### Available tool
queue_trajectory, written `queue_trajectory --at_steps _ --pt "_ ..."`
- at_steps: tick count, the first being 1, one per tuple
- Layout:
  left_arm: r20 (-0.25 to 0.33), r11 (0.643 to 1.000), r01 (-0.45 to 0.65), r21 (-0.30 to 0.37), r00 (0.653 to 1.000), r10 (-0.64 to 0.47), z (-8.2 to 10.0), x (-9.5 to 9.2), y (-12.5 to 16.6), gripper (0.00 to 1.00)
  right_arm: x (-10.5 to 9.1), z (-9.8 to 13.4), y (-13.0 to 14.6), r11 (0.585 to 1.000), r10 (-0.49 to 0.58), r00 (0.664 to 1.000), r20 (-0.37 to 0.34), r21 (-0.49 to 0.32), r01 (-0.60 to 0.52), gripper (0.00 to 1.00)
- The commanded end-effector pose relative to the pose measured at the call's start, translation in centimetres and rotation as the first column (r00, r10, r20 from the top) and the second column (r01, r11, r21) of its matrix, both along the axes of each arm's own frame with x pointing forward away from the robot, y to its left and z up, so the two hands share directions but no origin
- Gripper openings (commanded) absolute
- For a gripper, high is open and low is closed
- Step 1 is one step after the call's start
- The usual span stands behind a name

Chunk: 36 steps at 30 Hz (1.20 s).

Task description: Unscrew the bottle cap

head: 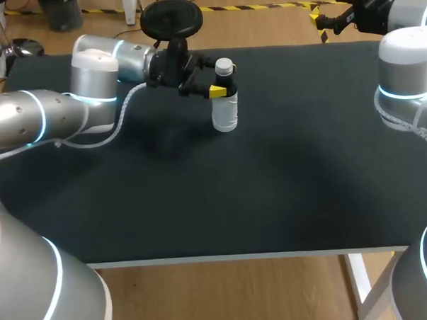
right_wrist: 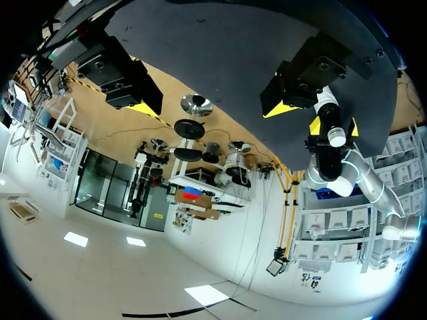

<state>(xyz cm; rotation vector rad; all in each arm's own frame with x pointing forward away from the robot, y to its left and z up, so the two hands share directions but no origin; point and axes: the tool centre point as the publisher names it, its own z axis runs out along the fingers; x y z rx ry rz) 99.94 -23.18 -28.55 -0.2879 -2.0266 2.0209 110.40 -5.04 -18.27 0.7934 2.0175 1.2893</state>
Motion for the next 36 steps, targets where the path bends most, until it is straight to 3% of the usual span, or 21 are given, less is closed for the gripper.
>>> queue_trajectory --at_steps 1,12,14,16,20,22,36 --pt "-0.002 1.000 0.024 -0.007 1.000 -0.024 -0.4 0.6 -0.2 1.00 0.0 0.0 0.0 1.000 0.000 1.000 0.000 0.000 0.000 1.00" --pt "0.002 0.999 0.030 -0.015 1.000 -0.030 -0.2 0.6 -0.4 1.00 0.0 0.0 0.0 1.000 0.000 1.000 0.000 0.000 0.000 1.00" --pt "0.005 0.999 0.031 -0.016 1.000 -0.030 -0.2 0.6 -0.4 0.83 0.0 0.0 0.0 1.000 0.000 1.000 0.000 0.000 0.000 1.00" --pt "0.009 0.999 0.031 -0.016 0.999 -0.031 -0.1 0.6 -0.4 0.52 0.0 0.0 0.0 1.000 0.000 1.000 0.000 0.000 0.000 1.00" --pt "0.014 0.999 0.031 -0.016 0.999 -0.031 0.0 0.6 -0.5 0.25 0.0 0.0 0.0 1.000 0.000 1.000 0.000 0.000 0.000 1.00" --pt "0.017 0.999 0.030 -0.016 0.999 -0.029 0.0 0.6 -0.5 0.00 0.0 0.0 0.0 1.000 0.000 1.000 0.000 0.000 0.000 1.00" --pt "0.049 1.000 -0.014 -0.022 0.999 0.015 0.8 1.5 0.7 0.00 0.0 0.0 0.0 1.000 0.000 1.000 0.000 0.000 0.000 1.00"
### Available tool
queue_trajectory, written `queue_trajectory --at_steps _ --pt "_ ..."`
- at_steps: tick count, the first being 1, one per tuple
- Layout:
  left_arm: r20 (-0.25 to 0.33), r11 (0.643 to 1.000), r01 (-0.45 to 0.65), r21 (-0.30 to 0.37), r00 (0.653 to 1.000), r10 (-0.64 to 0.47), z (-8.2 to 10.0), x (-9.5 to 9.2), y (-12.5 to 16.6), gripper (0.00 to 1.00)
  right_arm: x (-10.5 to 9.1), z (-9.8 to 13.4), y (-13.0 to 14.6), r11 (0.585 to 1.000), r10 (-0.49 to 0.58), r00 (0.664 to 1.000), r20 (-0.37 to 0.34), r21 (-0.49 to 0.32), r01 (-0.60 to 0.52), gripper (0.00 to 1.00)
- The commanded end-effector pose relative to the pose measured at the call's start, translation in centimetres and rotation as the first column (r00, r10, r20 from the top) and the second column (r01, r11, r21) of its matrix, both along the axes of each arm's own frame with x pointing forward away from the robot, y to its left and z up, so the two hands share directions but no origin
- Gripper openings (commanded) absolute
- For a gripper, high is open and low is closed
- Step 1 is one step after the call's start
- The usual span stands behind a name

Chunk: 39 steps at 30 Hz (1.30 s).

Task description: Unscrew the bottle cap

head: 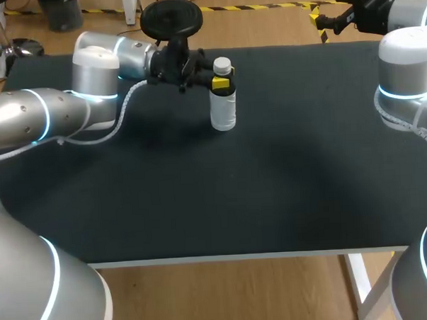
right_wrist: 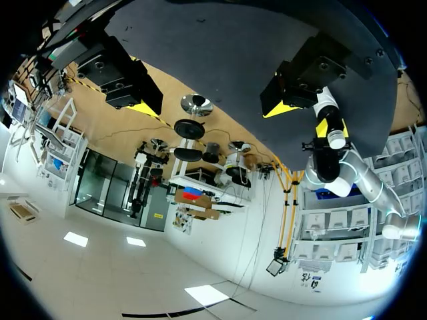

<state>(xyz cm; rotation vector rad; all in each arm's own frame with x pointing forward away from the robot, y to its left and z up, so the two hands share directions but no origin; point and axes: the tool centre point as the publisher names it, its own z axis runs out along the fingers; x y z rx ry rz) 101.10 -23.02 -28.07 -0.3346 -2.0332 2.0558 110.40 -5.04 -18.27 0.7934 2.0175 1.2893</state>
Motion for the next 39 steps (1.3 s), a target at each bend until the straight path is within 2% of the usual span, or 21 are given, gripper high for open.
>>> queue_trajectory --at_steps 1,14,39 --pt "0.011 1.000 -0.021 -0.002 1.000 0.021 0.4 0.6 0.7 0.00 0.0 0.0 0.0 1.000 0.000 1.000 0.000 0.000 0.000 1.00" --pt "0.042 0.992 -0.130 -0.002 0.991 0.129 1.2 3.3 3.6 0.00 0.0 0.0 0.0 1.000 0.000 1.000 0.000 0.000 0.000 1.00" --pt "0.004 0.985 -0.173 -0.019 0.985 0.173 0.2 3.9 4.4 0.00 0.0 0.0 0.0 1.000 0.000 1.000 0.000 0.000 0.000 1.00"
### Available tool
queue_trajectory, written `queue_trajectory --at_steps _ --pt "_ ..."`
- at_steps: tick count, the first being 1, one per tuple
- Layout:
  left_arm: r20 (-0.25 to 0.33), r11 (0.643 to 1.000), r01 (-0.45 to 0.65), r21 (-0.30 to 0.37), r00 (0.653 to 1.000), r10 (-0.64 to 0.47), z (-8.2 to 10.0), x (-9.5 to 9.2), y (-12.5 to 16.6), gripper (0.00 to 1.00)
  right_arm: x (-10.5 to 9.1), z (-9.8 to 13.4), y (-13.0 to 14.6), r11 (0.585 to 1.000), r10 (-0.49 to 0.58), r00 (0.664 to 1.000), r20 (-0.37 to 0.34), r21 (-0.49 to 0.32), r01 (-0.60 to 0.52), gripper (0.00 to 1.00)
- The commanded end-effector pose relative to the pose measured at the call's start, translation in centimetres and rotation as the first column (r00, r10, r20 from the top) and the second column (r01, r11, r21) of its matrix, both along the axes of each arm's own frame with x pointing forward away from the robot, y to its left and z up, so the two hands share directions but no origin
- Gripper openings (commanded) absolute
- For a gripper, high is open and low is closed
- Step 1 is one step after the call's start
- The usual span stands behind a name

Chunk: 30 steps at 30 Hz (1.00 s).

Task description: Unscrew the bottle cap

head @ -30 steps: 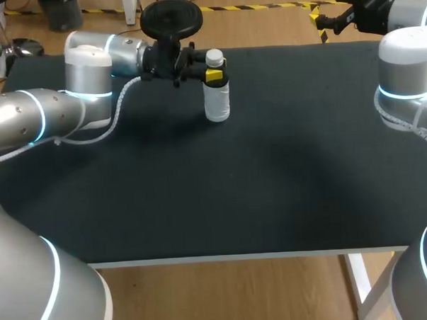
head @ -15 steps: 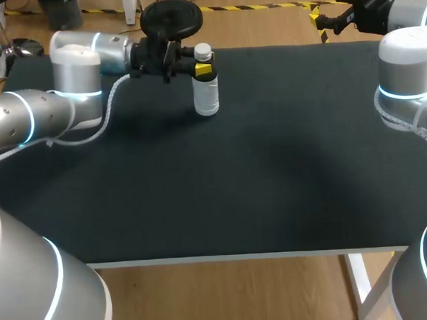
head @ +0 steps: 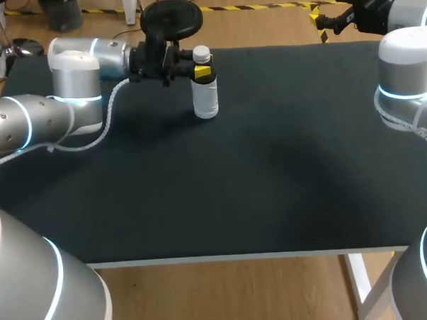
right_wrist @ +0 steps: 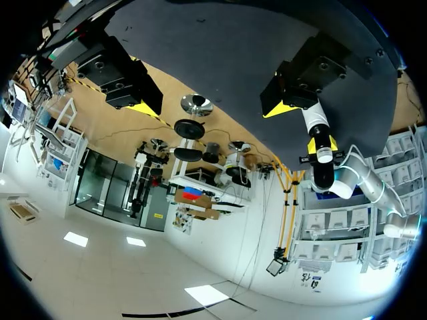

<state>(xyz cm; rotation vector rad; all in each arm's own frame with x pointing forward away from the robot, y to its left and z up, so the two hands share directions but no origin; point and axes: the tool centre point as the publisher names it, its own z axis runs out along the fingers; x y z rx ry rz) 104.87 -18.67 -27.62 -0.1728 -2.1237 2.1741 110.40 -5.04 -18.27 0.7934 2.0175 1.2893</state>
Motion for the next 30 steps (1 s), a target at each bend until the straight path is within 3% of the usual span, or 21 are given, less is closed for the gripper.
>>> queue_trajectory --at_steps 1,30 --pt "-0.005 1.000 0.002 -0.005 1.000 -0.002 -0.25 0.15 0.05 0.00 0.02 -0.03 -0.01 1.000 0.000 1.000 0.000 0.000 0.000 1.00" --pt "-0.023 1.000 -0.012 0.016 1.000 0.013 -0.27 0.46 0.10 0.00 0.02 -0.03 -0.01 1.000 0.000 1.000 0.000 0.000 0.000 1.00"
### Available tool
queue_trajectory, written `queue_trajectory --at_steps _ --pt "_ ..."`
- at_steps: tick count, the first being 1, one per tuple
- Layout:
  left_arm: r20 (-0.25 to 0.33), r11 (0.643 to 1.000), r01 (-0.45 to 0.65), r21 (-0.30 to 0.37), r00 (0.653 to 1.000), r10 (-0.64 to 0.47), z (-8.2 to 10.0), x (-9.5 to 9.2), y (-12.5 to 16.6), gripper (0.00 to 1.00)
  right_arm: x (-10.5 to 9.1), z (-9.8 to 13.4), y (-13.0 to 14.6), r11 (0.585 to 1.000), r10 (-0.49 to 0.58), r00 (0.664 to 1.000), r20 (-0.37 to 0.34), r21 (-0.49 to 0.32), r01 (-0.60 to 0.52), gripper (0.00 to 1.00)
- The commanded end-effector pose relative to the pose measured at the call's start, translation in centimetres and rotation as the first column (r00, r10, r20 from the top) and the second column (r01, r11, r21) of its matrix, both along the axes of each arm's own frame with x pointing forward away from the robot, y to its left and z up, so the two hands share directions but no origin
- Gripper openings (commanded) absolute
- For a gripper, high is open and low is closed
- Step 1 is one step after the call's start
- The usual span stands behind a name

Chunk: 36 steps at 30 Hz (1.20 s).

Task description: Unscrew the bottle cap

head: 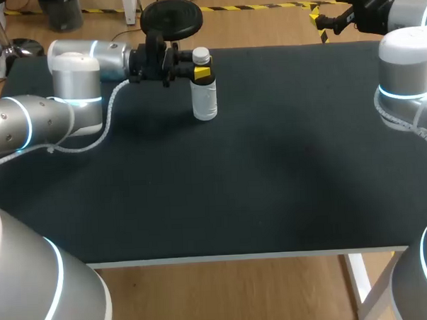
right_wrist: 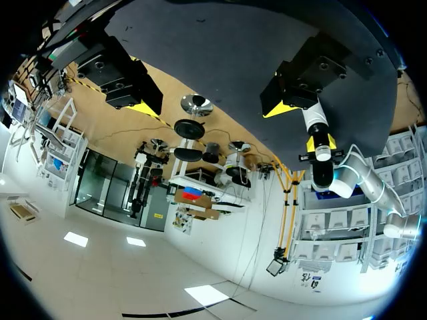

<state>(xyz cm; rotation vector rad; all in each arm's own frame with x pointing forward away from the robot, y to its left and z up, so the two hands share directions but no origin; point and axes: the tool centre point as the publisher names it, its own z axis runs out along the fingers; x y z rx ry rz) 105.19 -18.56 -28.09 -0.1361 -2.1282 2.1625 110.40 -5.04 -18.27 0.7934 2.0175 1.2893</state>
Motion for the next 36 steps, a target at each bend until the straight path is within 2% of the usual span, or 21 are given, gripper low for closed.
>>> queue_trajectory --at_steps 1,34,36 --pt "-0.002 1.000 -0.003 0.008 1.000 0.003 0.19 0.18 0.04 0.00 0.02 -0.03 -0.01 1.000 0.000 1.000 0.000 0.000 0.000 1.00" --pt "-0.002 1.000 -0.003 0.008 1.000 0.003 0.19 0.18 0.04 0.00 0.02 -0.03 -0.01 1.000 0.000 1.000 0.000 0.000 0.000 1.00" --pt "-0.002 1.000 -0.003 0.008 1.000 0.003 0.19 0.18 0.04 0.00 -0.17 -0.05 0.66 0.997 0.039 0.999 -0.005 0.070 -0.038 1.00"
